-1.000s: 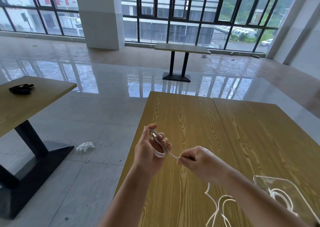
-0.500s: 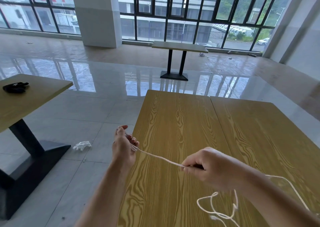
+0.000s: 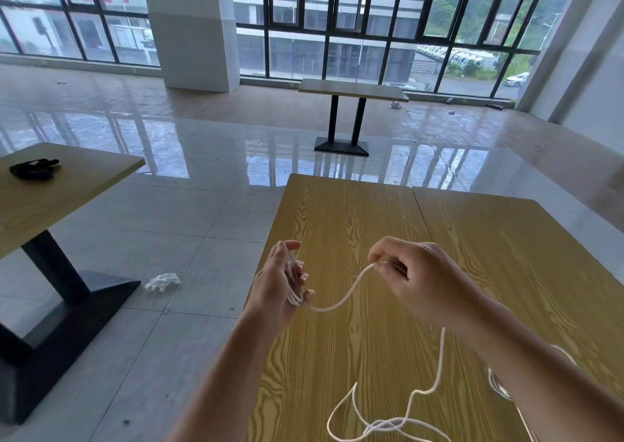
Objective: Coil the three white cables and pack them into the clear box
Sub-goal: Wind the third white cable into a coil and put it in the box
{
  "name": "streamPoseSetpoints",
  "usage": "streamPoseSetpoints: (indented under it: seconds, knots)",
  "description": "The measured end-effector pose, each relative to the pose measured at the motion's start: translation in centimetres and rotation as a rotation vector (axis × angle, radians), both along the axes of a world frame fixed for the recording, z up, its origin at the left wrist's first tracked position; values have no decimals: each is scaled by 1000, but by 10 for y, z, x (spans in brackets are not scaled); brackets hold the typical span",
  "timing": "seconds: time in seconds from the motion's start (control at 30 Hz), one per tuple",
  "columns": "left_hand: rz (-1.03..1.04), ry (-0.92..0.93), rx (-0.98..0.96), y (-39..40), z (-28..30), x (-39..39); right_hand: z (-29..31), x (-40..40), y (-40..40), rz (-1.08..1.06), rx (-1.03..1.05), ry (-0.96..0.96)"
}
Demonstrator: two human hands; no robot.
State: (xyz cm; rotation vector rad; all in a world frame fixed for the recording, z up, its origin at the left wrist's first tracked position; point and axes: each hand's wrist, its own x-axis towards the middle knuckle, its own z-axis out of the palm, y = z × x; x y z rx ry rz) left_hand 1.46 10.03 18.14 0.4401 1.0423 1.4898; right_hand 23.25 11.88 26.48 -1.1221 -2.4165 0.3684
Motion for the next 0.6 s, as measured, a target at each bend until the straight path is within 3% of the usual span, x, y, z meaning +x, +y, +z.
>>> streamPoseSetpoints:
  seconds: [0.33, 0.5, 0.6]
  knots:
    - [-166, -340, 157, -8, 33, 24, -51, 7, 22, -28, 21, -73]
    - [-95, -378, 172, 0, 45, 35, -86, -9, 2, 68, -136, -52]
    - [-24, -360, 150, 6, 44, 37, -99, -22, -16, 7, -190, 44]
